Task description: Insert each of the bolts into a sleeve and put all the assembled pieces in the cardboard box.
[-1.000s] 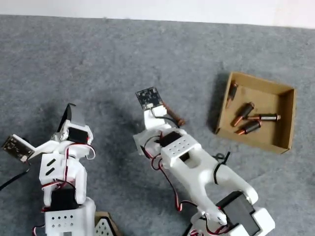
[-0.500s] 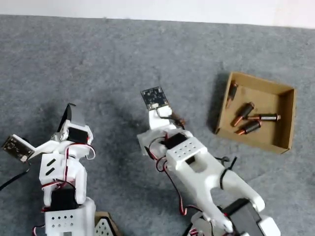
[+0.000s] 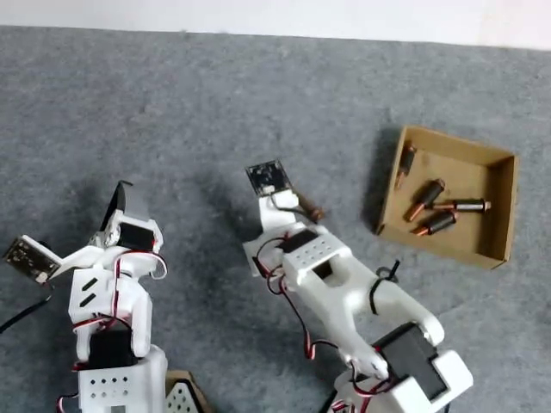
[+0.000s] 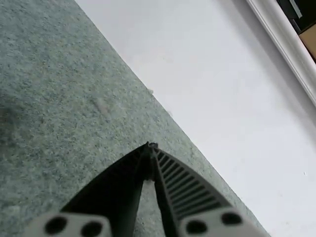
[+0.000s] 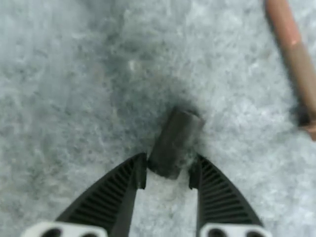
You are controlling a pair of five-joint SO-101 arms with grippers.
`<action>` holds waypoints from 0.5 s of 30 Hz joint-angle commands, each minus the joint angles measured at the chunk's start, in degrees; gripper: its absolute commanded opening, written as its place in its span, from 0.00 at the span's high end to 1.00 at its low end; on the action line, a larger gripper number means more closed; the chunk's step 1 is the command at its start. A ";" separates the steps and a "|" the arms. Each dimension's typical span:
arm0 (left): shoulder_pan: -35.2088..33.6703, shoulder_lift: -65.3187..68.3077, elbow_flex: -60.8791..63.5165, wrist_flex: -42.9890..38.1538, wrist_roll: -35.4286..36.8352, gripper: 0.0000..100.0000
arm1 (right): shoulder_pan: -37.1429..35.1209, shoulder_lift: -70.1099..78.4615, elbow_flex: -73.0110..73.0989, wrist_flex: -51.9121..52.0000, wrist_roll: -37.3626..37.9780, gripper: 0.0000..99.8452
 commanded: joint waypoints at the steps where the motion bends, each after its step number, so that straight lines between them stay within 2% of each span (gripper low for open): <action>1: -0.13 -0.84 1.10 0.18 -0.53 0.99 | 0.75 1.71 -4.00 0.04 -0.44 0.87; 11: -0.13 -0.84 1.10 0.18 -0.53 0.99 | 0.75 8.22 -11.38 0.22 -0.62 0.87; 15: -0.13 -0.84 1.10 0.18 -0.53 0.99 | 1.45 11.21 -12.53 0.40 -5.63 0.87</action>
